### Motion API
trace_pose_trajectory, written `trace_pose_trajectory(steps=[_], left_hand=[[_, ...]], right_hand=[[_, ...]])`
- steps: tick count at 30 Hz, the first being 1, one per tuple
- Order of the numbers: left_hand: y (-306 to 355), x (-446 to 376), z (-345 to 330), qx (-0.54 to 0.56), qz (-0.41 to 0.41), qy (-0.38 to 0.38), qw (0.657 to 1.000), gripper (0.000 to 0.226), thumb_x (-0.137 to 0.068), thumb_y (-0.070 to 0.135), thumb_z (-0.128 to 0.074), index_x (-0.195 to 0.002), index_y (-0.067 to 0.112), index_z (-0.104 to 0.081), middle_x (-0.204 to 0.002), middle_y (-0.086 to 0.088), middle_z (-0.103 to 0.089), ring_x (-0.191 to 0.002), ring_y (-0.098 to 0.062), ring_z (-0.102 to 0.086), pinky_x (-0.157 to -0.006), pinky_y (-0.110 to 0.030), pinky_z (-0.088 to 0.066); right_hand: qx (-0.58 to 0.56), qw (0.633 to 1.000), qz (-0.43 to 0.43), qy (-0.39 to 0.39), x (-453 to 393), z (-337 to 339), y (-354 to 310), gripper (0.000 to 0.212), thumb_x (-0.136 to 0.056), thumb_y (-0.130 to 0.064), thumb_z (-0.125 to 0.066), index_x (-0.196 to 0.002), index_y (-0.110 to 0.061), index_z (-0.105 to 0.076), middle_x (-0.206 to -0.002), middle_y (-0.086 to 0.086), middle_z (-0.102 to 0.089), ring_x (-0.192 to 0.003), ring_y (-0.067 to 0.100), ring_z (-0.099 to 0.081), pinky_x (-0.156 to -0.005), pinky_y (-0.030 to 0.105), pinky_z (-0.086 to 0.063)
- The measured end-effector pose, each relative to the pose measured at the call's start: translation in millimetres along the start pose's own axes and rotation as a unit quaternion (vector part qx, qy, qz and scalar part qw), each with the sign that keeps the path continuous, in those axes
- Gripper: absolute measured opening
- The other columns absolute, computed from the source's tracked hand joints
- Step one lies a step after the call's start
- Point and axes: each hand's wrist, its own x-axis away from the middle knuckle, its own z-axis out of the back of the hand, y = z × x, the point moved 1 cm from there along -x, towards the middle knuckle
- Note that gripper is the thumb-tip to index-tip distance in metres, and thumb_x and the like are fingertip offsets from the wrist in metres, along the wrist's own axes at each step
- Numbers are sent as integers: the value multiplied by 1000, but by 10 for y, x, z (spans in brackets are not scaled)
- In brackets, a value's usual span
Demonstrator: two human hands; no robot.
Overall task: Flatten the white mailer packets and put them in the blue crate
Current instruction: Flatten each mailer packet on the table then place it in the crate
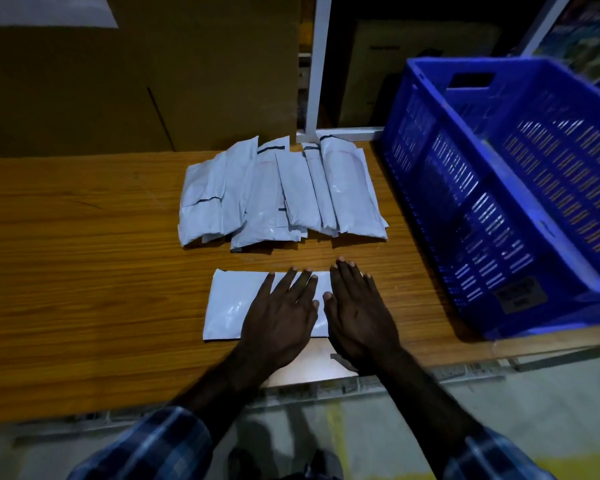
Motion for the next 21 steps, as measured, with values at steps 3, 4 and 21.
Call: trace_pose_trajectory(steps=[3, 4, 21], left_hand=[[-29, -6, 70, 43, 24, 11, 999, 55, -102, 37, -24, -139, 10, -53, -144, -7, -52, -139, -22, -41, -116, -43, -29], [-54, 3, 106, 63, 40, 24, 997, 55, -102, 38, -23, -140, 9, -52, -145, -7, -50, -139, -21, -40, -116, -43, -24], [-471, 214, 18, 68, 63, -32, 995, 60, -102, 45, -16, -146, 17, -44, -152, -1, -40, -146, -18, -26, -117, -48, -20]], right_hand=[[30, 999, 10, 6, -18, 69, -22, 62, -104, -38, -16, -150, -2, -35, -159, 15, -28, -148, 28, -26, -122, 40, -6], [34, 999, 15, 10, -33, 102, -63, 61, -104, -36, -18, -147, 1, -40, -156, 18, -33, -146, 30, -31, -120, 42, -9], [6, 992, 111, 58, -70, -118, -485, 46, -105, -25, -38, -142, 0, -49, -152, 19, -40, -143, 30, -37, -117, 47, -28]])
